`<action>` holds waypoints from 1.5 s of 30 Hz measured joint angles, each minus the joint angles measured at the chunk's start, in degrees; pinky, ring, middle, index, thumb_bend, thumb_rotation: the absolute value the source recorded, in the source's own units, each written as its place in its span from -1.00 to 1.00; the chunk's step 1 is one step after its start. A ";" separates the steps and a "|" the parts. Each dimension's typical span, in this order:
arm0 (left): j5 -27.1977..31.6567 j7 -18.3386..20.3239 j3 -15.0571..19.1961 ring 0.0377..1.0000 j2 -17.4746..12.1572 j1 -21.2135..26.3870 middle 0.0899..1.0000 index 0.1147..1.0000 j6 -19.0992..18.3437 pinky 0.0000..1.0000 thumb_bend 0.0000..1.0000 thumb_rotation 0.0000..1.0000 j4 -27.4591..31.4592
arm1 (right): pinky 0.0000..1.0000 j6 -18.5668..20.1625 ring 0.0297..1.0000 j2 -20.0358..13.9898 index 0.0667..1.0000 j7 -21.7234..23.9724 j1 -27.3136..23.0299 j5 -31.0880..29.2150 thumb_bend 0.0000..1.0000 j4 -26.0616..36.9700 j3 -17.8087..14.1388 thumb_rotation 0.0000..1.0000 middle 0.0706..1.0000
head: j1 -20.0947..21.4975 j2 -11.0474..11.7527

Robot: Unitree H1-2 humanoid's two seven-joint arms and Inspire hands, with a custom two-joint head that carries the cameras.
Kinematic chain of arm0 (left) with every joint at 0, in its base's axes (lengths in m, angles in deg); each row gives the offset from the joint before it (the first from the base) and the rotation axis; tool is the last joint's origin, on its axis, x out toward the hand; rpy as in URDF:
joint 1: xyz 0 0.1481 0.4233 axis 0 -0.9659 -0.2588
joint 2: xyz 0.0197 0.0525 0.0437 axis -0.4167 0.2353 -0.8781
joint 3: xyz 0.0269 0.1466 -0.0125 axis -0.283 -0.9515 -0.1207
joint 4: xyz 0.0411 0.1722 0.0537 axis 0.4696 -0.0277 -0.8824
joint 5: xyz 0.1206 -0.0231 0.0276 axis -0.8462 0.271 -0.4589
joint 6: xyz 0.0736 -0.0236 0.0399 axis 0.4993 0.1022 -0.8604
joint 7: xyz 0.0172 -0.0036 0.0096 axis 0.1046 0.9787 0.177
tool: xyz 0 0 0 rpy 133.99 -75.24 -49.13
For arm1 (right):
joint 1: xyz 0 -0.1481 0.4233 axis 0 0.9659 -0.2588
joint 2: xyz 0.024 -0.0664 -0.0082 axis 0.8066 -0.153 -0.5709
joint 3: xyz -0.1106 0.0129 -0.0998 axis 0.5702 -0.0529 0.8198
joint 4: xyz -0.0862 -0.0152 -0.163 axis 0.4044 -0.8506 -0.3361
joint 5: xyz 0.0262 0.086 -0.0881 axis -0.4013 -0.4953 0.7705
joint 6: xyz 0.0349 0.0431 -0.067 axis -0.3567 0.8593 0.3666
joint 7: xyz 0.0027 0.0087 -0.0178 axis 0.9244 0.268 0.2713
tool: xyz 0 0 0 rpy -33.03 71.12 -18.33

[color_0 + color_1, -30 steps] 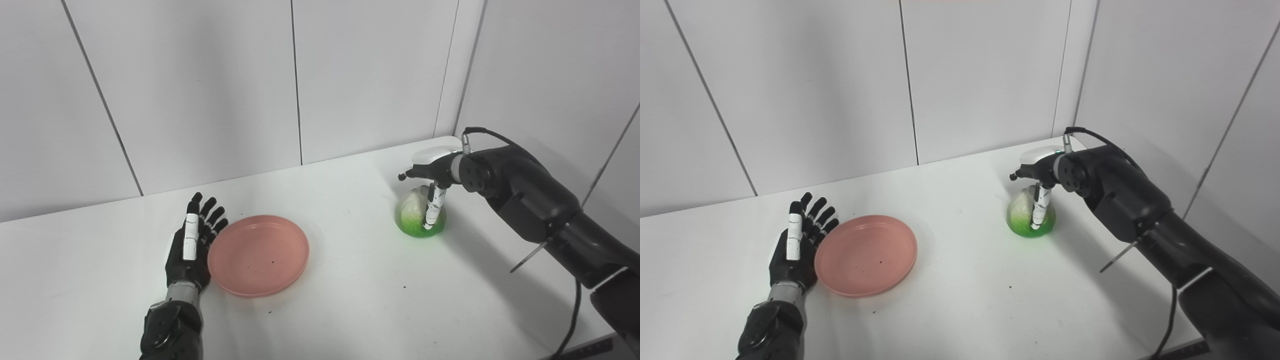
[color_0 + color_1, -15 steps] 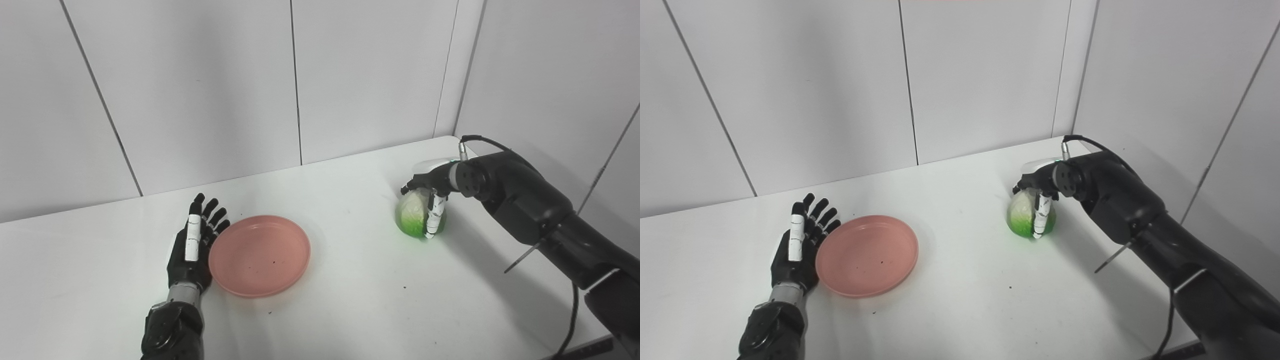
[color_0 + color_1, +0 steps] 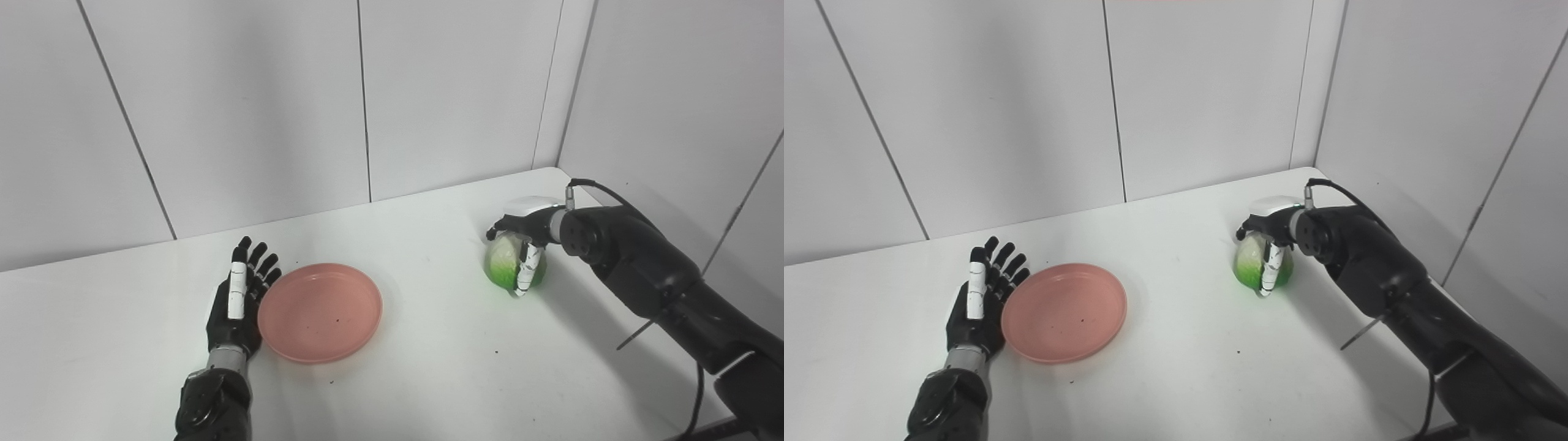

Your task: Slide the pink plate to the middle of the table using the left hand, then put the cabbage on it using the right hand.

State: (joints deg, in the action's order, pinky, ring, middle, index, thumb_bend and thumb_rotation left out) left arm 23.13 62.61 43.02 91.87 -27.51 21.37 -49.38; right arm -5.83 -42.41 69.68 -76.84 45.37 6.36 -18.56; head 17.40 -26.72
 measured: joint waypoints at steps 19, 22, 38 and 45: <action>0.12 -0.58 -0.17 0.78 0.32 -2.58 0.85 0.97 -2.56 0.73 0.96 0.58 5.29 | -0.43 -4.47 -0.24 -0.18 -0.02 -4.84 1.70 -2.91 0.03 -0.62 -0.97 -1.00 -0.11 | -1.67 0.08; 0.11 -0.59 -0.15 0.76 0.41 -2.64 0.85 0.96 -2.53 0.71 0.98 0.58 5.29 | -0.41 -4.47 -0.23 -0.34 -0.03 -4.28 1.70 -3.46 0.03 -0.48 -0.99 -1.00 -0.08 | -1.84 0.35; -0.19 -1.35 -0.49 0.78 1.28 -4.23 0.85 0.99 -3.18 0.82 0.96 0.59 7.76 | -0.34 -4.30 -0.21 -1.49 -0.03 9.35 -0.21 -6.32 0.04 9.80 -0.52 -1.00 -0.09 | -4.30 0.17; -0.30 -1.85 -0.63 0.81 2.52 -5.10 0.89 1.00 -3.41 0.83 0.98 0.58 8.80 | -0.32 -3.17 -0.21 -1.39 -0.05 13.52 -3.03 -7.87 0.04 16.14 -0.92 -1.00 -0.06 | -7.99 -0.17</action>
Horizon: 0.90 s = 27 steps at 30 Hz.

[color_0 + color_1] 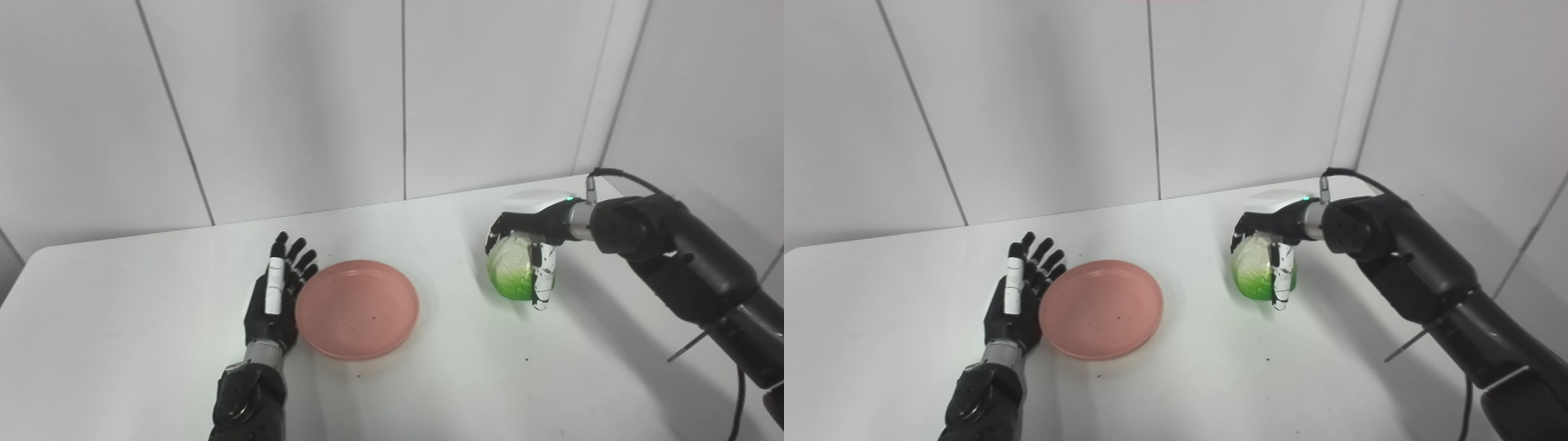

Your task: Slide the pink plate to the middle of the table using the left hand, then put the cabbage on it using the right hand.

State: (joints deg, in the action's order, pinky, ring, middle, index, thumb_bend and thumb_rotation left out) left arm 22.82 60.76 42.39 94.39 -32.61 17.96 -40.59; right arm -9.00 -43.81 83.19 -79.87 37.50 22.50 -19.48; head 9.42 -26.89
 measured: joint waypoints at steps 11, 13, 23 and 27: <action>-0.96 -1.07 -0.55 0.82 0.90 -0.05 0.91 1.00 0.49 0.87 1.00 0.59 -0.03 | -0.38 1.70 -0.24 2.16 -0.01 1.39 -1.49 0.88 0.03 4.17 -0.10 -1.00 -0.09 | -3.61 -0.09; -1.31 -1.28 -0.80 0.82 0.97 -0.05 0.90 1.00 0.63 0.85 0.97 0.59 -0.07 | -0.34 1.70 -0.21 3.15 -0.04 -0.75 -1.49 2.67 0.04 4.96 -0.39 -1.00 -0.08 | -3.88 0.08; -2.94 -2.45 -2.45 0.79 1.83 -0.55 0.86 0.97 1.85 0.78 0.93 0.62 -0.18 | -0.35 1.27 -0.20 7.97 -0.07 -3.75 -2.42 5.08 0.04 5.98 0.56 -1.00 -0.08 | -4.76 1.14; -2.93 -2.70 -2.56 0.78 1.91 -0.62 0.87 0.96 1.86 0.78 0.90 0.62 -0.08 | -0.30 1.28 -0.18 10.18 -0.08 -3.75 -4.41 6.25 0.04 5.63 1.59 -1.00 -0.07 | -5.28 1.05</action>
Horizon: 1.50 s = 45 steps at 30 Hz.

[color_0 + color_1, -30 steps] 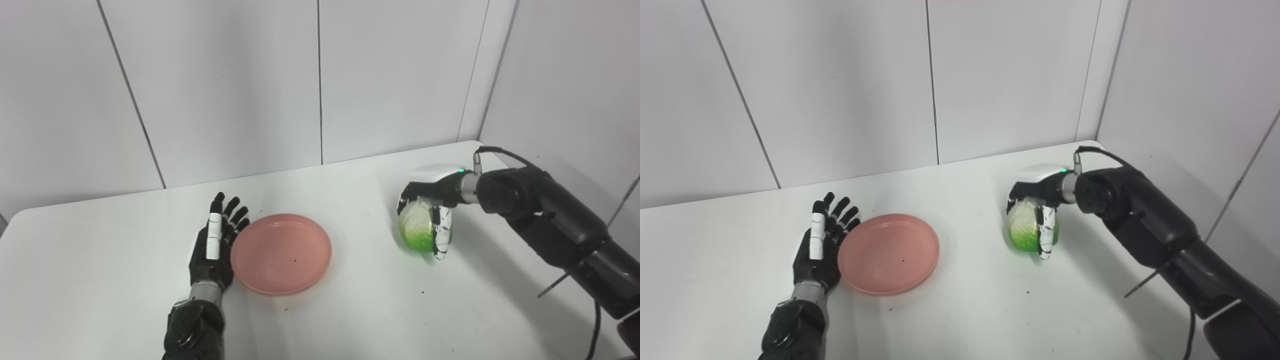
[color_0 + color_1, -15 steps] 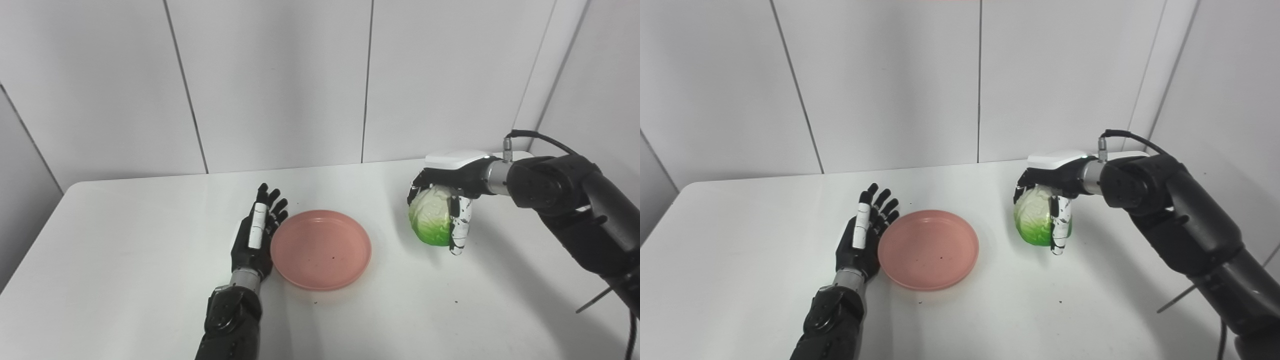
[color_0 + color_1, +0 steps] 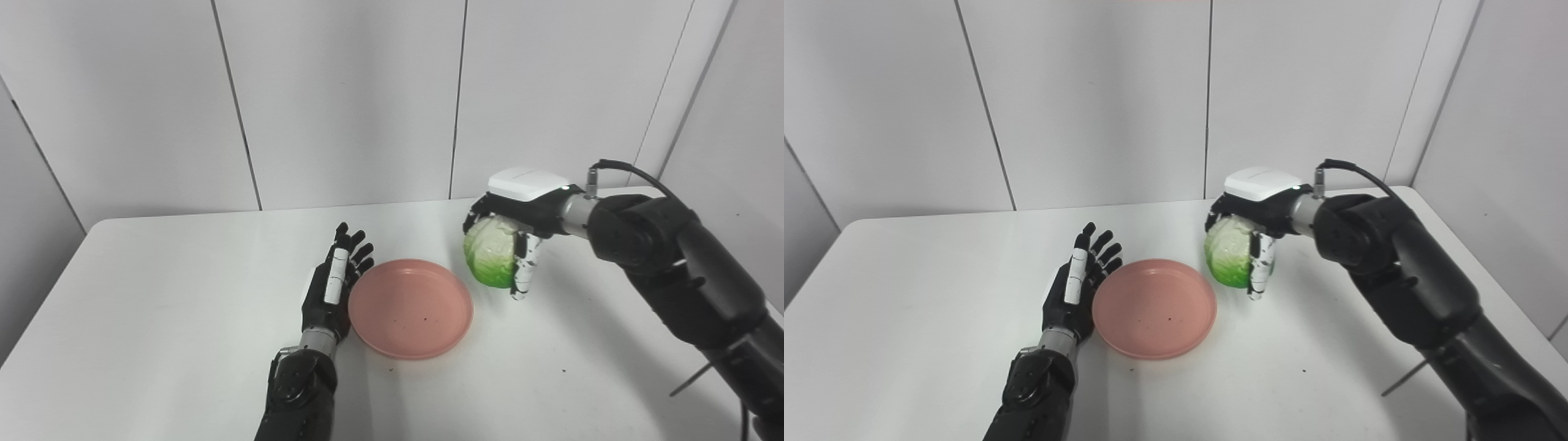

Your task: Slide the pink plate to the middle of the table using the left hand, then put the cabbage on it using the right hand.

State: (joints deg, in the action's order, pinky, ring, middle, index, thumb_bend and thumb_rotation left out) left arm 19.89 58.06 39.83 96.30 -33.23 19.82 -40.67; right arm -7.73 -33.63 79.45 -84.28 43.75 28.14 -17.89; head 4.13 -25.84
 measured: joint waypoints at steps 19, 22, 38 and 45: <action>-2.26 -2.51 -1.10 0.78 0.90 0.16 0.89 0.99 0.20 0.71 0.94 0.69 0.10 | -0.23 -1.03 -0.14 8.98 -0.16 -1.32 -4.79 -0.02 0.04 -11.53 2.20 -1.00 -0.04 | -2.73 -2.99; -2.26 -2.51 -1.06 0.77 1.10 0.30 0.89 1.00 0.24 0.72 0.96 0.70 -0.04 | -0.25 -1.06 -0.15 10.52 -0.12 -1.91 -5.16 -0.14 0.04 -13.13 2.58 -1.00 -0.07 | -3.17 -3.34; -2.46 -3.04 -1.37 0.76 1.00 -0.67 0.81 0.94 -1.39 0.76 0.88 0.68 2.90 | -0.26 -6.03 -0.17 12.36 -0.06 -8.82 -4.39 -1.74 0.04 -19.72 4.14 -1.00 -0.09 | -5.19 -6.24; -2.47 -3.06 -1.41 0.76 0.93 -2.15 0.84 0.92 -4.41 0.73 0.89 0.65 6.18 | -0.28 -9.11 -0.17 12.29 -0.09 -9.02 -3.89 -2.02 0.04 -20.89 5.78 -1.00 -0.08 | -5.36 -10.63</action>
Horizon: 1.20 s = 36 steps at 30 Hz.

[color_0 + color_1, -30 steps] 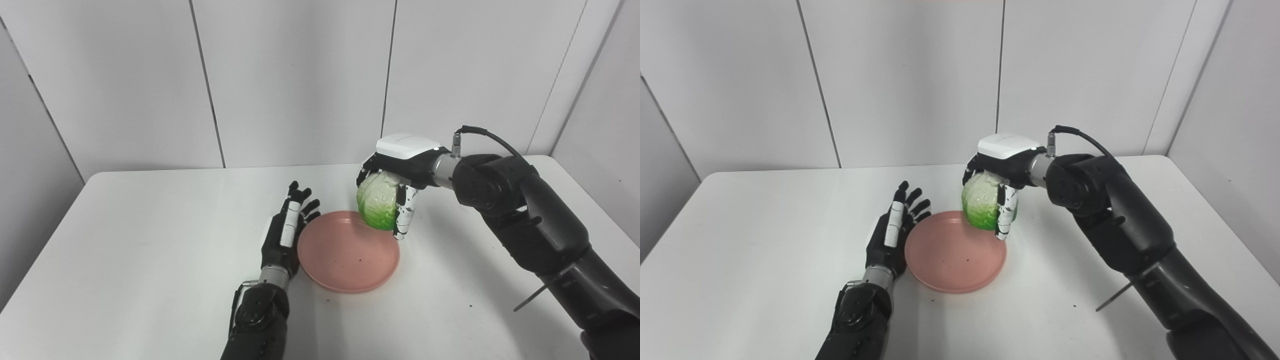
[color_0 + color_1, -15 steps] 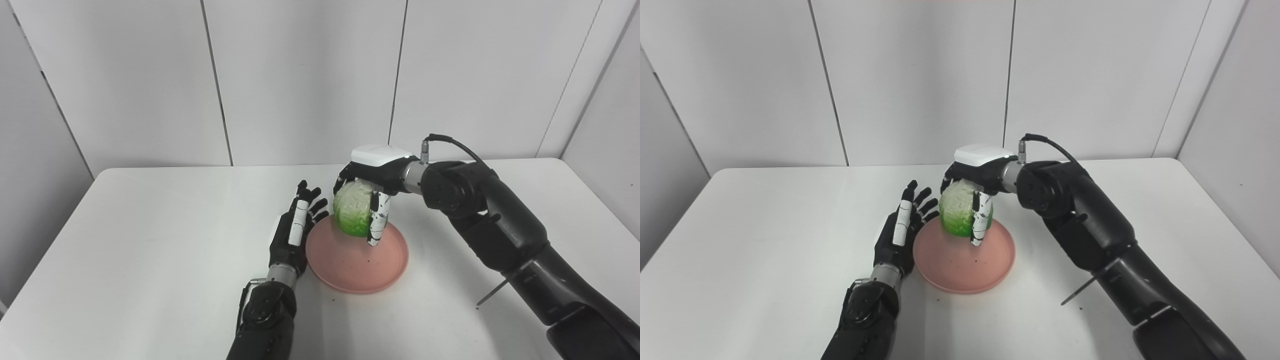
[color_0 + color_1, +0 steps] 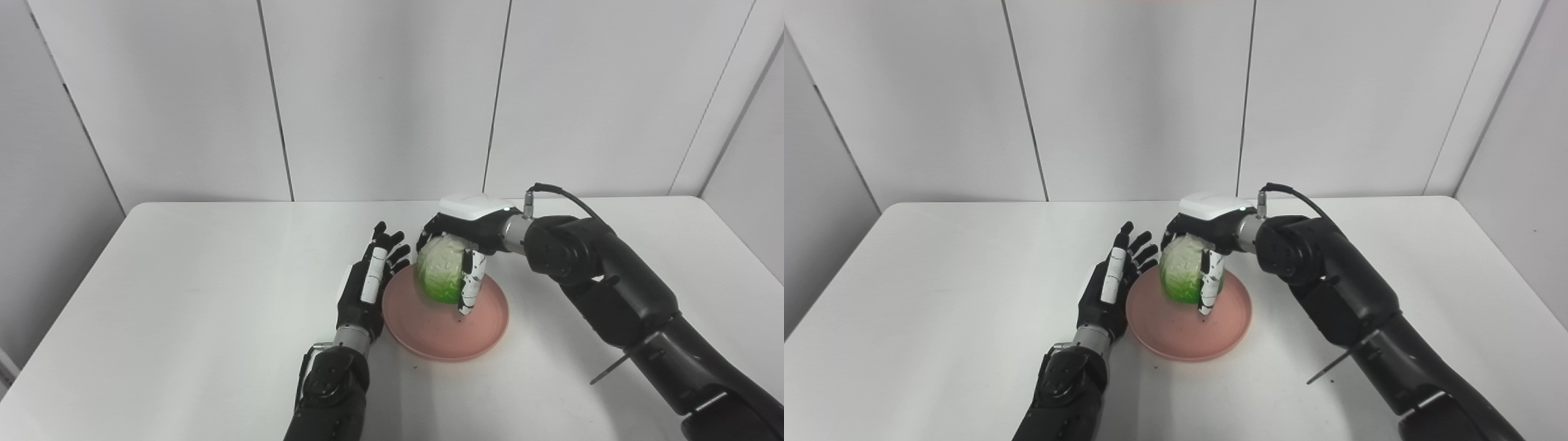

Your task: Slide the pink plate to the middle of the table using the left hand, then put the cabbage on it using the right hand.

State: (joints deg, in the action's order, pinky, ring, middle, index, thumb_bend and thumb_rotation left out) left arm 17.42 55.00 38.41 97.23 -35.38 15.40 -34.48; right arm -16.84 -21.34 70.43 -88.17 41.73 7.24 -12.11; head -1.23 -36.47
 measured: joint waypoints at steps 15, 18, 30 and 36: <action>-0.06 -1.17 -0.34 0.79 0.05 -0.32 0.87 1.00 -4.39 0.65 0.87 0.68 2.70 | 0.30 -0.07 0.34 -1.55 0.30 3.63 0.06 -1.75 0.96 2.01 0.12 0.14 0.35 | 0.26 0.00; -0.20 -1.22 -0.92 0.84 0.07 -0.35 0.88 1.00 -4.35 0.64 0.86 0.69 2.92 | 0.38 -0.59 0.48 -2.13 0.37 4.11 0.86 -1.76 1.00 3.20 0.36 0.47 0.44 | 0.79 0.00; -0.02 -1.29 -1.00 0.80 0.00 -0.68 0.87 0.99 -4.38 0.62 0.89 0.70 3.42 | 0.28 -3.23 0.51 -4.95 0.42 5.04 2.60 -2.96 1.00 6.98 0.13 0.51 0.55 | 1.49 0.18; 0.03 -1.21 -0.99 0.79 0.02 -0.40 0.88 0.97 -2.72 0.63 0.89 0.67 1.76 | 0.21 -3.43 0.40 -6.73 0.42 5.21 2.61 -4.38 1.00 8.00 -0.90 0.48 0.49 | 1.85 1.32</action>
State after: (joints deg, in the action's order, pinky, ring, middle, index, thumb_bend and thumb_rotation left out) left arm 17.45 53.78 37.43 97.25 -35.78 12.69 -32.73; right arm -20.27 -28.07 75.64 -85.55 37.35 15.25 -13.01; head 0.62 -35.16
